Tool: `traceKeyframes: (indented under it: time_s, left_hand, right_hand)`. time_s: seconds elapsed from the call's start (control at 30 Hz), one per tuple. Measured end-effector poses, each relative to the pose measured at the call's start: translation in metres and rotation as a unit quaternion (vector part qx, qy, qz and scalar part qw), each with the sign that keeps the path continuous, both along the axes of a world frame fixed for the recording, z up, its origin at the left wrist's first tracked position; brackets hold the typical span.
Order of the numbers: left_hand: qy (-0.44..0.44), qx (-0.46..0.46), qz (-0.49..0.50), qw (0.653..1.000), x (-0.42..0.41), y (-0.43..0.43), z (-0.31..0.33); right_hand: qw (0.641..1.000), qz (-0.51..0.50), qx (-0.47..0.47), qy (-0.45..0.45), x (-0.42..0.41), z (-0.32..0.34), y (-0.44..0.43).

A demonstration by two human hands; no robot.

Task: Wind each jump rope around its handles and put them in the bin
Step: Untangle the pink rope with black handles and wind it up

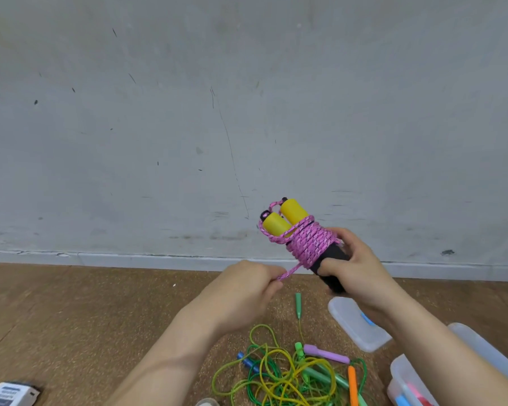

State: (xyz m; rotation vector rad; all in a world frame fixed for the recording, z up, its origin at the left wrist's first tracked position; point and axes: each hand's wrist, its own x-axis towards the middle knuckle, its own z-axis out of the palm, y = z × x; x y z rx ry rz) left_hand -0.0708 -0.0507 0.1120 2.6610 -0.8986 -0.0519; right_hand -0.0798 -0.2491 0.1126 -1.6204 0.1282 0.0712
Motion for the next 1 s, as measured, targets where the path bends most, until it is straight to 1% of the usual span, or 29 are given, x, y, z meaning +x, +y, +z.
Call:
traceKeyframes:
  time_s: [0.1,0.23,0.3,0.37,0.47,0.6,0.67,0.73,0.8,0.9,1.0]
  left_hand:
    - [-0.051,-0.015,0.016,0.998,-0.001,0.001,0.006]
    - [-0.082,-0.043,0.037,0.995,-0.003,0.000,0.013]
    - [-0.093,-0.048,0.040,0.994,-0.003,0.000,0.019]
    - [-0.105,-0.070,0.046,0.991,-0.003,0.001,0.023]
    - [-0.102,-0.136,0.099,0.981,0.001,0.008,0.023]
    - [-0.083,-0.220,0.159,0.959,0.007,0.014,0.017]
    - [-0.053,-0.279,0.186,0.941,0.008,0.011,0.015]
    - [-0.026,-0.341,0.217,0.914,0.008,0.010,0.016]
    - [-0.019,-0.381,0.232,0.895,0.011,0.009,0.017]
    - [-0.011,-0.420,0.247,0.873,0.014,0.008,0.019]
    - [0.008,-0.409,0.259,0.875,0.017,0.010,0.019]
  right_hand:
    - [0.995,0.001,-0.097,-0.039,0.000,-0.004,-0.005]
    - [0.962,0.035,-0.251,-0.099,0.000,-0.008,-0.004]
    - [0.945,0.050,-0.305,-0.111,0.001,-0.010,-0.006]
    - [0.934,0.061,-0.331,-0.116,0.001,-0.009,-0.008]
    - [0.936,0.092,-0.323,-0.109,0.000,-0.004,-0.011]
    - [0.945,0.154,-0.275,-0.086,-0.003,0.004,-0.011]
    - [0.954,0.173,-0.234,-0.075,-0.005,0.006,-0.009]
    - [0.967,0.178,-0.174,-0.058,-0.006,0.005,-0.009]
    - [0.975,0.180,-0.122,-0.048,-0.006,0.004,-0.008]
    - [0.981,0.179,-0.062,-0.035,-0.004,0.002,-0.008]
    - [0.983,0.178,-0.036,-0.025,-0.002,0.001,-0.009]
